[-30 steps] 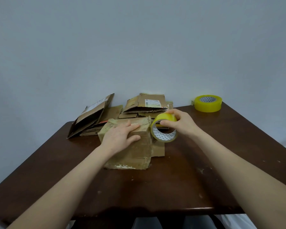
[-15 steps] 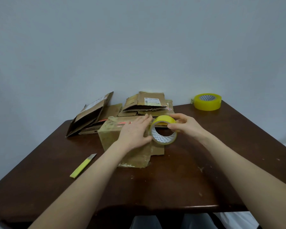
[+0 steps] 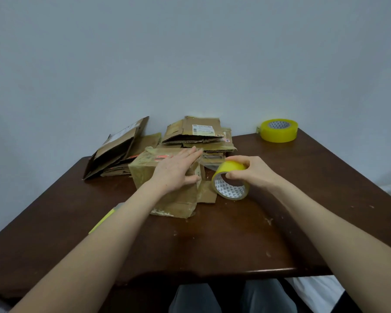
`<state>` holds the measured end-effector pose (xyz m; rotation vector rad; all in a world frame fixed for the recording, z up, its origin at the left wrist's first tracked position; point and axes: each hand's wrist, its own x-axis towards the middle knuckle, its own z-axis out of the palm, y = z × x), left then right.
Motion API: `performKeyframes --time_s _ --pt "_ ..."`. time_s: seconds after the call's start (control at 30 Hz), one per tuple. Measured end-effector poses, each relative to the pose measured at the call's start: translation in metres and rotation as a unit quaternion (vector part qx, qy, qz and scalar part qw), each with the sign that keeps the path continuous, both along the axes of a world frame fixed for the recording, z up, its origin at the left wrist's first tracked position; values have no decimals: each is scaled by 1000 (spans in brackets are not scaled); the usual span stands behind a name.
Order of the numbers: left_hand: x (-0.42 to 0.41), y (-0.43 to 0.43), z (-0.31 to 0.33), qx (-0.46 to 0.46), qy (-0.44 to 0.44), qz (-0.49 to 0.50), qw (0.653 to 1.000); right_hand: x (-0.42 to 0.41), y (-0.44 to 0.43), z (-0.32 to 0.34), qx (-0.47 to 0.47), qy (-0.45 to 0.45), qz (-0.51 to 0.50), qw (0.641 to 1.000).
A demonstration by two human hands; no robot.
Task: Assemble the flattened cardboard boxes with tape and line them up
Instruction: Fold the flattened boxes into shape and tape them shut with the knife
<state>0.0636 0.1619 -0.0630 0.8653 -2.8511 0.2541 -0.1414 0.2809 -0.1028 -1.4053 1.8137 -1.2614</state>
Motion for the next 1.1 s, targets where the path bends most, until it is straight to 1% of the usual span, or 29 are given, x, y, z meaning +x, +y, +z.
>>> performKeyframes --time_s 0.13,0.27,0.43,0.5,0.6,0.67,0.73,0.8,0.9,1.0,1.1 --pt "-3 -6 -2 -13 7 4 1000 2 -6 9 27 41 5 999" --pt "-4 -10 -3 -21 38 5 999 14 -13 13 43 77 -21 996" --pt "5 1 -4 -24 108 28 993 34 -20 21 48 125 -53 990" --pt "13 6 -5 -24 147 39 988 41 -22 23 46 128 -60 989" --pt "34 15 -7 -40 242 64 967 51 -24 25 41 135 -74 987" --pt "54 19 -10 -46 274 111 954 57 -25 26 43 140 -82 986" --pt "77 17 -15 -21 252 190 949 62 -26 26 42 140 -86 985" --pt "102 12 -23 26 190 285 939 67 -26 26 43 146 -85 985" --pt "135 5 -35 94 84 395 910 73 -25 28 43 144 -87 985" --pt "154 3 -46 112 18 434 894 72 -24 27 45 138 -88 986" --pt "158 5 -52 88 3 441 893 69 -21 27 49 120 -86 988"
